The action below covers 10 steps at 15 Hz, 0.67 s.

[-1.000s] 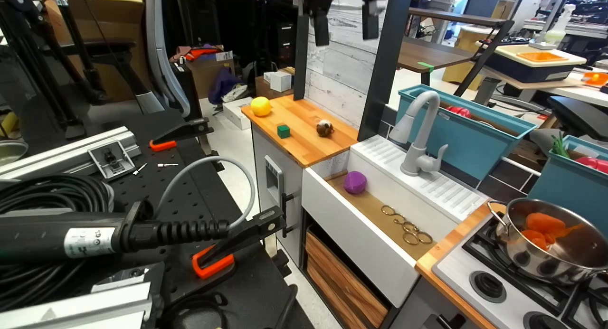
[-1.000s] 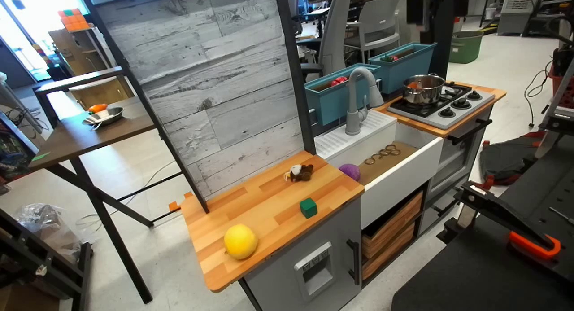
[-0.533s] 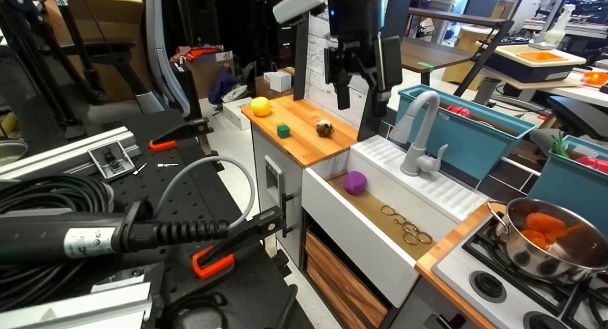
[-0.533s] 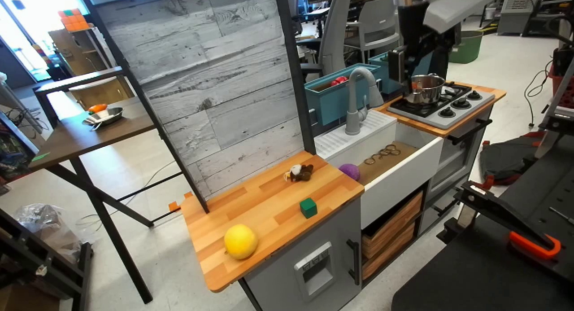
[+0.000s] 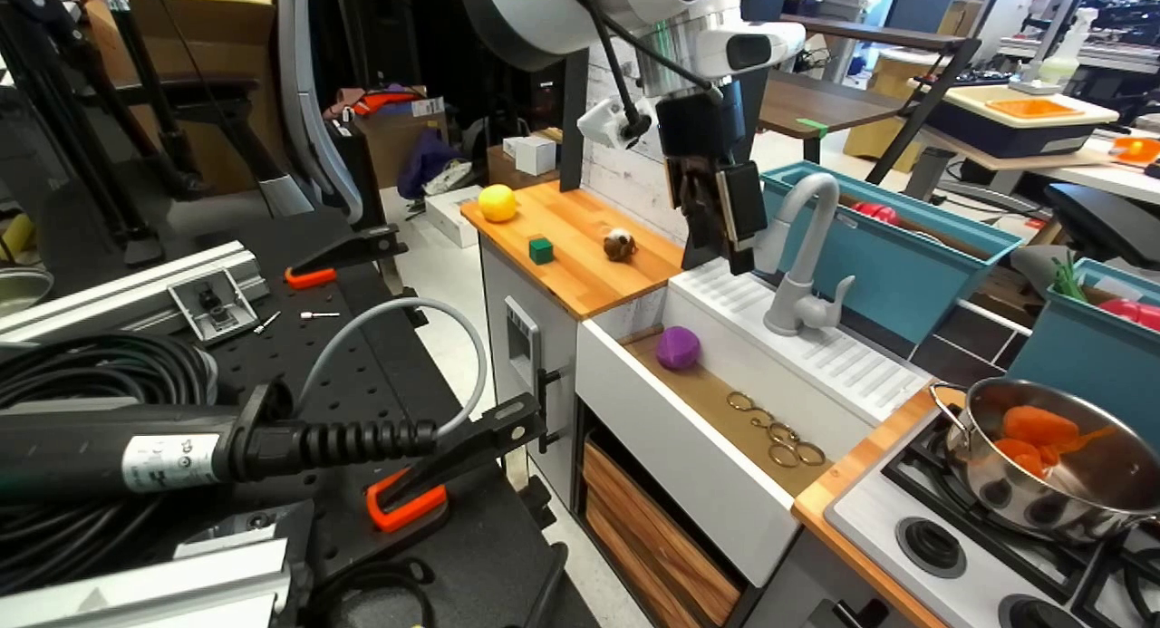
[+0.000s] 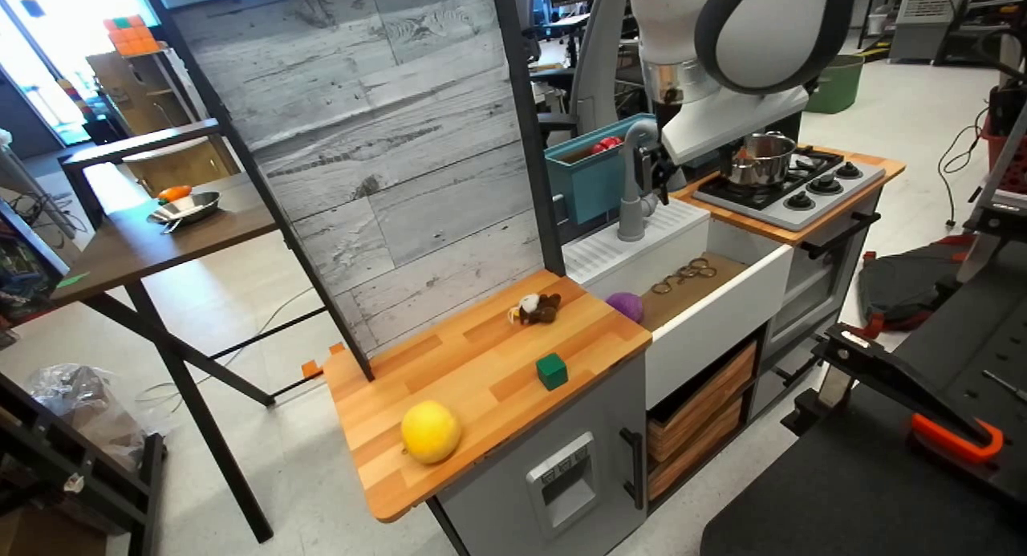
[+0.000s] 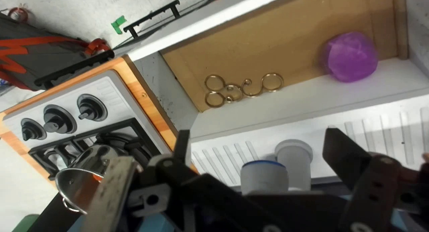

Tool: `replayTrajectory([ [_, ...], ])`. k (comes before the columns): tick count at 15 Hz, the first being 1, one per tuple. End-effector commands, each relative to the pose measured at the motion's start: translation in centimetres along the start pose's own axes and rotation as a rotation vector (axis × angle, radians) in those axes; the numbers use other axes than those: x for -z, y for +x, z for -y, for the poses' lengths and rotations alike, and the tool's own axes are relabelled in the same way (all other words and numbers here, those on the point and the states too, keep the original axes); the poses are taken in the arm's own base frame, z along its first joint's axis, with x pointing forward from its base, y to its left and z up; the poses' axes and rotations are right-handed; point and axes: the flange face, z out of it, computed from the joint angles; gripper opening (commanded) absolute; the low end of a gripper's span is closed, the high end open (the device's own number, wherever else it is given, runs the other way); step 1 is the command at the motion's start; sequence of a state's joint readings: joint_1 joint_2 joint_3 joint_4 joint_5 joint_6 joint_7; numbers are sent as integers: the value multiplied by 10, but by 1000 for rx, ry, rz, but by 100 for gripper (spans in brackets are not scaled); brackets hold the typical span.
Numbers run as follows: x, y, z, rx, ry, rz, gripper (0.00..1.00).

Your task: Turn the tap to the right

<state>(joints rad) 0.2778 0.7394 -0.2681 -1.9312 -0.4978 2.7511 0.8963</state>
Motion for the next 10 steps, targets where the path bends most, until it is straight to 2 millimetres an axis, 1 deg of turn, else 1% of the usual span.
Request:
replayTrajectory([
  [1,-13,19,21,-70,-12,-131,100],
  [3,-15,22,26,-88,-23,-192,100],
  [4,-15,22,27,-94,-33,-208,91],
  [5,-16,21,27,-97,-40,-220,74],
  [10,-16,9,19,-61,-94,-217,35],
])
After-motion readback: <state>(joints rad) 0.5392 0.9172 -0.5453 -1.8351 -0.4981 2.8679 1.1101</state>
